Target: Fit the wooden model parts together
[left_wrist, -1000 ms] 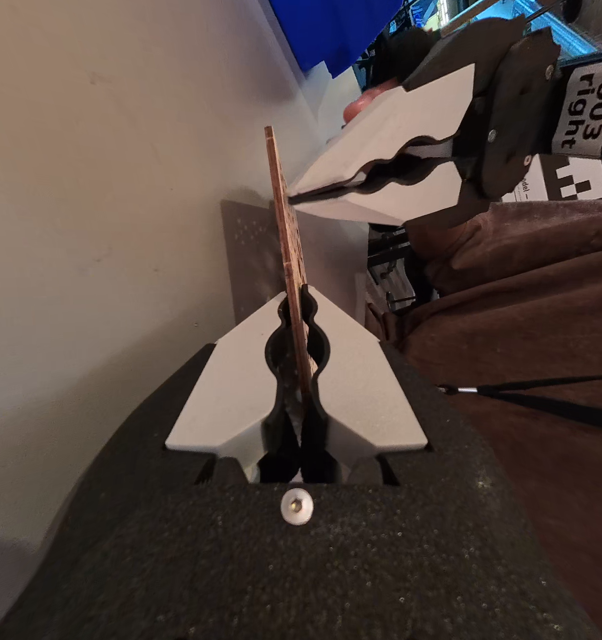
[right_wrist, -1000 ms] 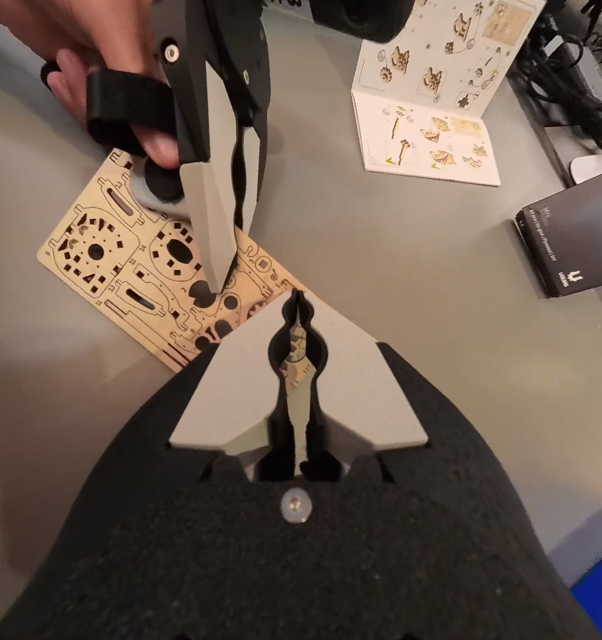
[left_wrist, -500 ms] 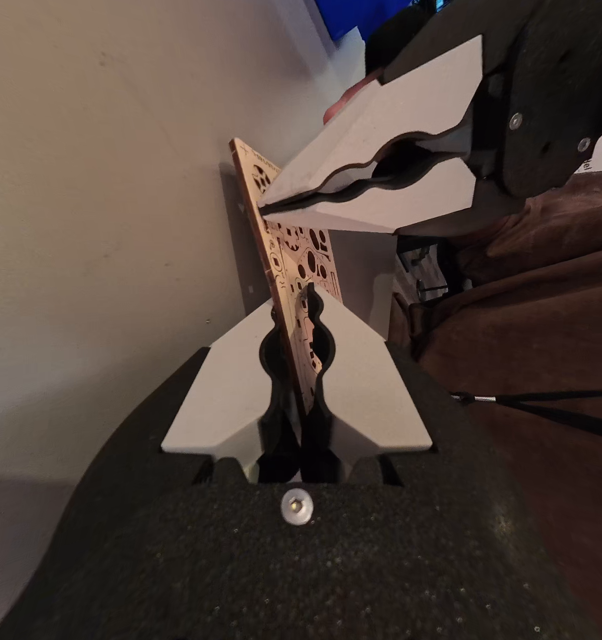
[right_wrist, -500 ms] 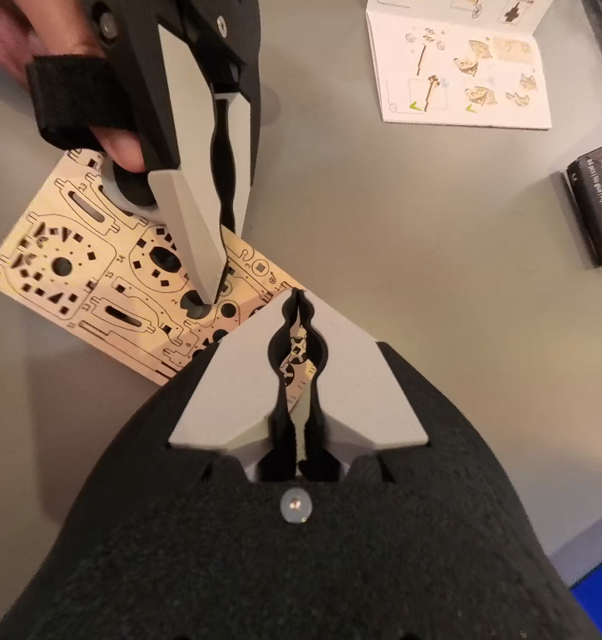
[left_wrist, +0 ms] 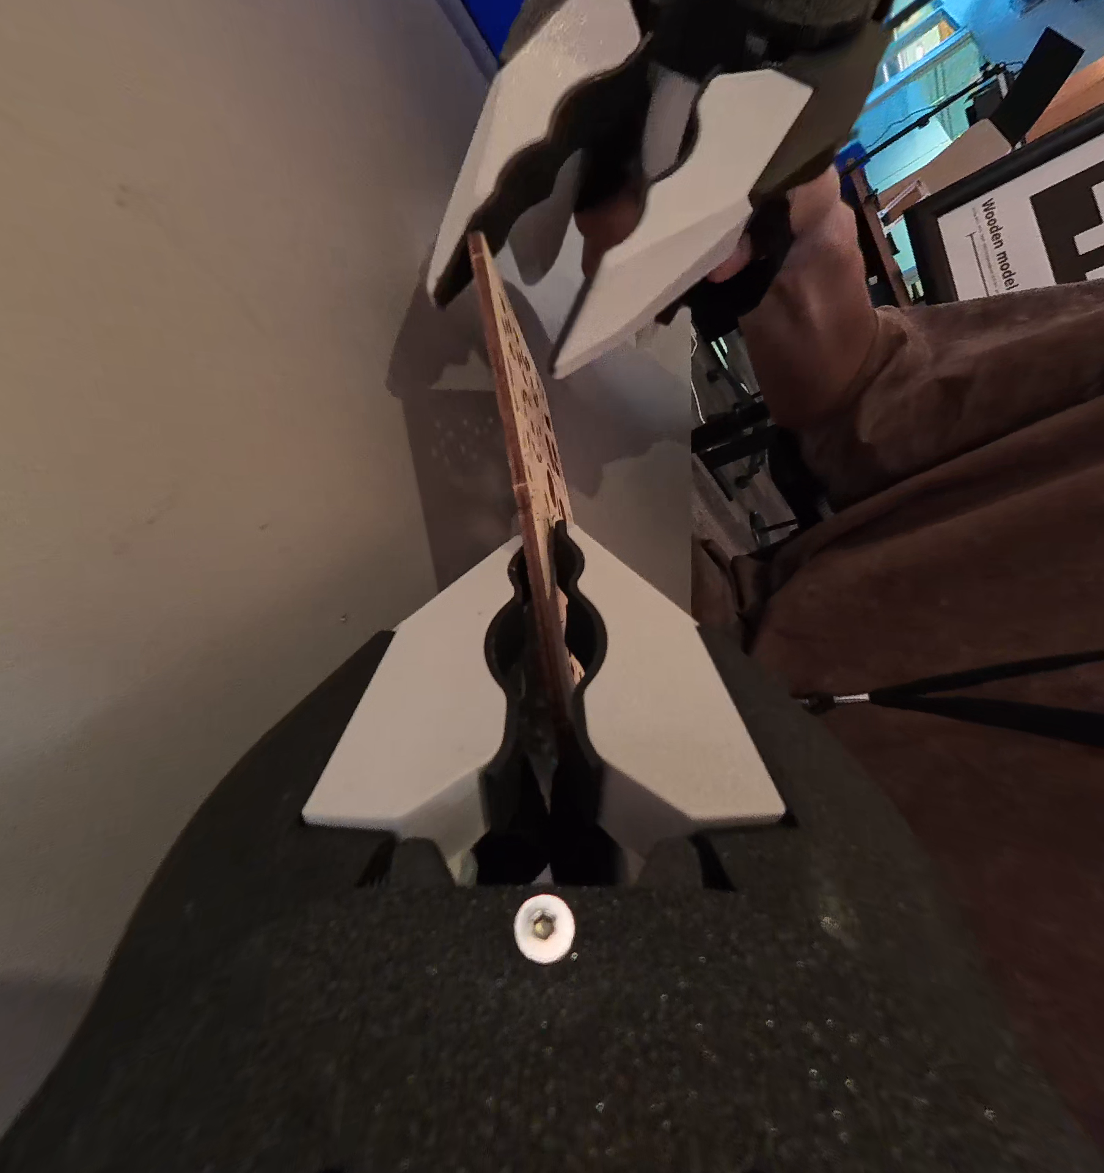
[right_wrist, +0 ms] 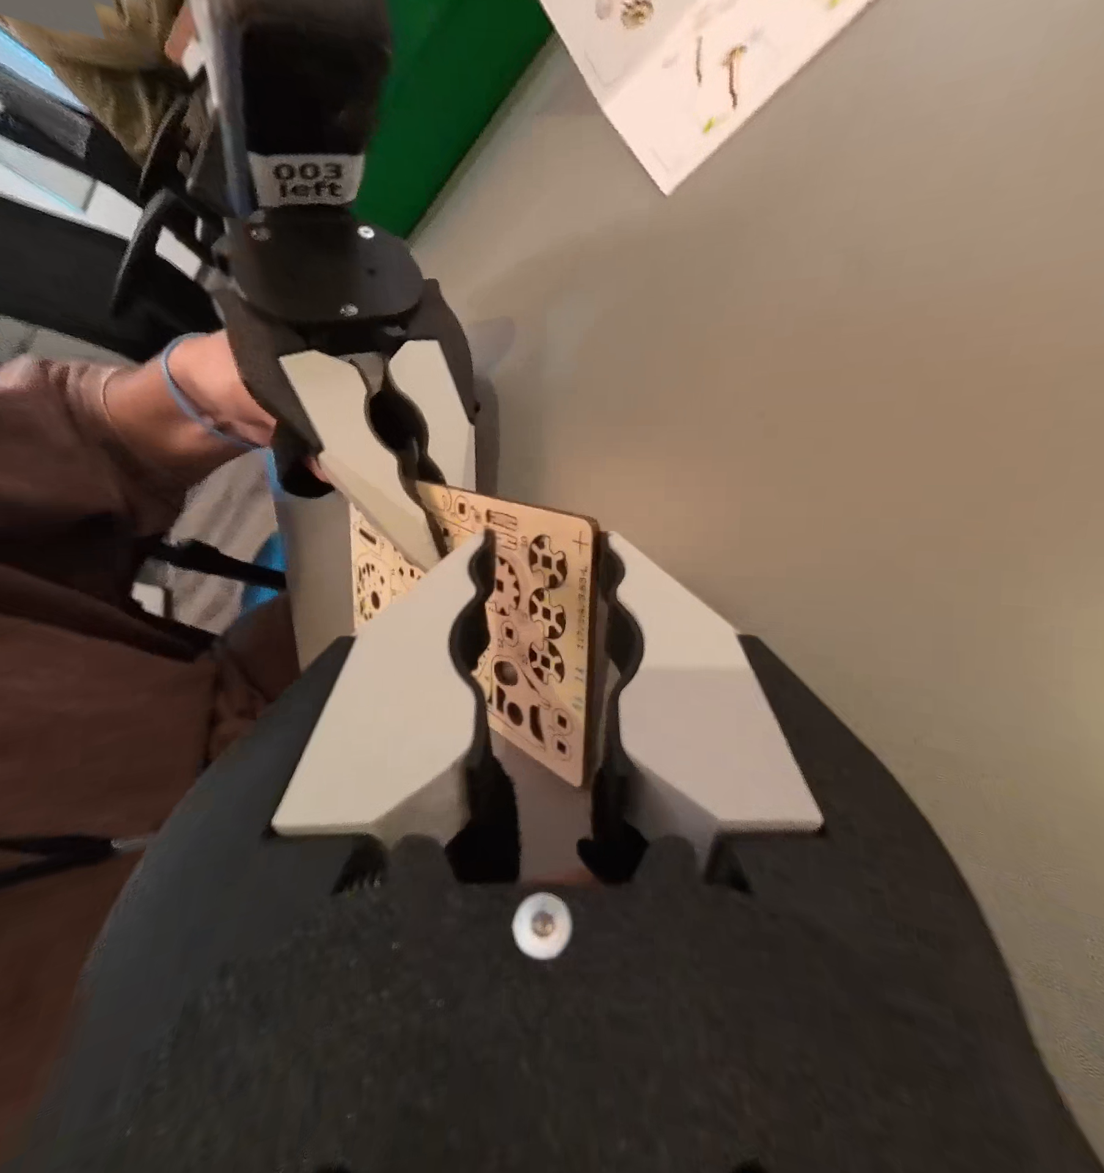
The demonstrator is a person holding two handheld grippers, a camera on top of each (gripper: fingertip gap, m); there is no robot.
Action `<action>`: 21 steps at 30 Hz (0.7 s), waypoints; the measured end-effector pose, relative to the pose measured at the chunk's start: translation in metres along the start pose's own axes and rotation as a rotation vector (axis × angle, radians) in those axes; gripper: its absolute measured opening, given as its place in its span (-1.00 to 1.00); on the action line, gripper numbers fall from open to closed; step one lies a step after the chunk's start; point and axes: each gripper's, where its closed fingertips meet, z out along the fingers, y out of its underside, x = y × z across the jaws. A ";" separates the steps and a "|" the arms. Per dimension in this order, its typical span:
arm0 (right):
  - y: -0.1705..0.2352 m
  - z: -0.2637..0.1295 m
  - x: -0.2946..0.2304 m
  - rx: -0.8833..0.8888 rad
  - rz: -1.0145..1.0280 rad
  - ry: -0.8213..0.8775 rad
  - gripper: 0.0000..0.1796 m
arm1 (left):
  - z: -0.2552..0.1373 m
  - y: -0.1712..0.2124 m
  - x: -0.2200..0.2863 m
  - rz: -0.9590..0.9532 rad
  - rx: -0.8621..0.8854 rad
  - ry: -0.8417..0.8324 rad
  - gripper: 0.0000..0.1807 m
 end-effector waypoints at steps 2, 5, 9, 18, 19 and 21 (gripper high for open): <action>0.000 0.003 0.003 0.027 0.059 0.017 -0.69 | 0.000 0.000 -0.001 -0.005 0.002 -0.004 -0.97; -0.001 0.004 0.004 0.064 0.097 0.028 -0.70 | 0.000 -0.001 -0.001 -0.004 0.008 -0.006 -0.97; 0.000 0.003 0.004 0.059 0.105 0.037 -0.69 | 0.001 -0.001 -0.001 -0.003 0.005 -0.005 -0.97; -0.001 0.005 0.007 0.024 -0.016 0.200 -0.67 | 0.000 -0.001 -0.002 0.036 0.016 -0.043 -0.95; 0.001 0.005 0.007 0.012 -0.020 0.210 -0.66 | 0.000 0.000 -0.002 0.041 0.010 -0.047 -0.95; 0.003 0.005 0.007 -0.002 -0.047 0.233 -0.67 | 0.001 0.002 -0.002 0.048 0.000 -0.054 -0.95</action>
